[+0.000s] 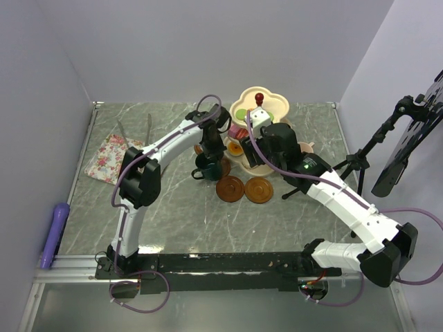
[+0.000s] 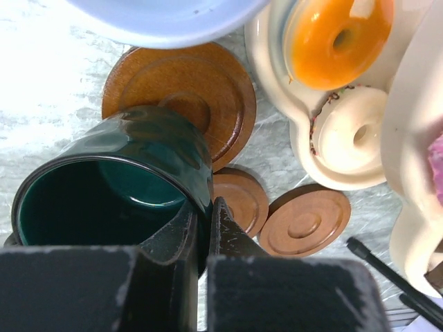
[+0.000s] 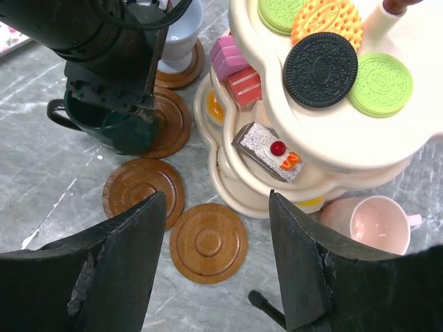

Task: Serve the afternoon tea
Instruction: Place the cup on the coaster.

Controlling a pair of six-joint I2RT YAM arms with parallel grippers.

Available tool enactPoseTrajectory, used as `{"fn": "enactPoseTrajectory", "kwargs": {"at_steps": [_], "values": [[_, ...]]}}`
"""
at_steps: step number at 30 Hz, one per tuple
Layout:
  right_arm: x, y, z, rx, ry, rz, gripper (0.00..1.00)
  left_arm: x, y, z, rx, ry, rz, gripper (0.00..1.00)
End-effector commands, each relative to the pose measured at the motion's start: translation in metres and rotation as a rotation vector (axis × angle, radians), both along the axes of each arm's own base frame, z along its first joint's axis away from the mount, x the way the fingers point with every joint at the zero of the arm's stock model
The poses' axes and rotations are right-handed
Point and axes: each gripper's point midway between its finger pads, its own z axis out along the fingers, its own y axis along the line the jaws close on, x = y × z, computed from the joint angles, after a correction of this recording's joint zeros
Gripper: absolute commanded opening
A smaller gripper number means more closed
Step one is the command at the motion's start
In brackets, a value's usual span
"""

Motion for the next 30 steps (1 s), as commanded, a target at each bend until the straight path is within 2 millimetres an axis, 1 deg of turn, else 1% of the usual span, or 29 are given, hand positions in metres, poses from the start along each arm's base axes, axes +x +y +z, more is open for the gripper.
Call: {"fn": "enactPoseTrajectory", "kwargs": {"at_steps": [1, 5, 8, 11, 16, 22, 25, 30], "values": [[0.000, 0.002, 0.029, 0.073, -0.075, 0.023, 0.68, 0.010, -0.006, 0.019, -0.035, -0.033, 0.081, 0.01], [-0.002, 0.003, 0.027, 0.088, -0.073, 0.030, 0.68, 0.013, -0.005, 0.017, -0.021, -0.046, 0.103, 0.01], [-0.003, 0.002, 0.026, 0.089, -0.076, 0.031, 0.68, 0.014, -0.009, 0.014, -0.033, -0.042, 0.103, 0.01], [-0.004, 0.002, 0.025, 0.092, -0.075, 0.032, 0.68, 0.018, -0.014, 0.017, -0.049, -0.053, 0.104, 0.01], [-0.004, 0.002, 0.025, 0.092, -0.076, 0.035, 0.68, 0.025, -0.016, 0.018, -0.042, -0.069, 0.110, 0.01], [-0.004, 0.003, 0.022, 0.093, -0.069, 0.036, 0.68, 0.024, -0.017, 0.010, -0.038, -0.054, 0.107, 0.01], [-0.004, 0.003, 0.021, 0.091, -0.068, 0.038, 0.68, 0.025, -0.021, 0.009, -0.051, -0.061, 0.102, 0.01], [-0.004, 0.003, 0.021, 0.093, -0.064, 0.038, 0.68, 0.027, -0.019, 0.005, -0.033, -0.061, 0.097, 0.02]]}}
